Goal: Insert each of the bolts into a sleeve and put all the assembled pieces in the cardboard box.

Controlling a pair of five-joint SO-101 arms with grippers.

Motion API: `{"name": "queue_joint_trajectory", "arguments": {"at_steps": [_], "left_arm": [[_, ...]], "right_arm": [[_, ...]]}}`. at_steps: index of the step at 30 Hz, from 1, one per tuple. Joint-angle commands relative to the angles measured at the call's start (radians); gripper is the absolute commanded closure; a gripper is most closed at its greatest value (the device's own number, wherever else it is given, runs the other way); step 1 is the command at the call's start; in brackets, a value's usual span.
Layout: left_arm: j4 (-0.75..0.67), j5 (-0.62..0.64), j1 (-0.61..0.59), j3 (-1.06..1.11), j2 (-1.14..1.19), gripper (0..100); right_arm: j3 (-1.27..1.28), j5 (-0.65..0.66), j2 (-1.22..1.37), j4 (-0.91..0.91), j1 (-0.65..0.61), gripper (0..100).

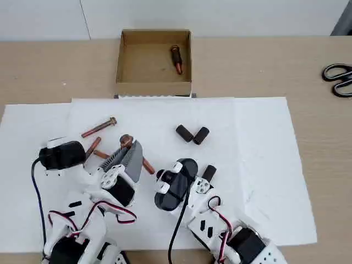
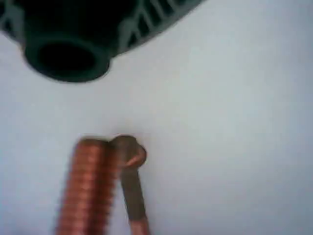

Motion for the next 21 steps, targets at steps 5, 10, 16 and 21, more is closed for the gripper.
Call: {"name": "queue_joint_trajectory", "arguments": {"at_steps": [5, 10, 16, 21], "left_arm": [[-0.052, 0.005, 0.005, -0.002, -0.011, 100], [-0.077, 0.005, 0.005, 0.038, -0.011, 100], [-0.155, 0.005, 0.005, 0.096, -0.011, 100], [-0.166, 0.005, 0.005, 0.101, -0.011, 100]], "right_arm": [[-0.014, 0.009, -0.008, -0.033, -0.004, 99.5], [-0.031, 0.009, -0.008, -0.038, -0.004, 99.5], [-0.029, 0.009, -0.008, -0.113, -0.004, 99.5], [-0.029, 0.009, -0.008, -0.119, -0.004, 99.5]]}}
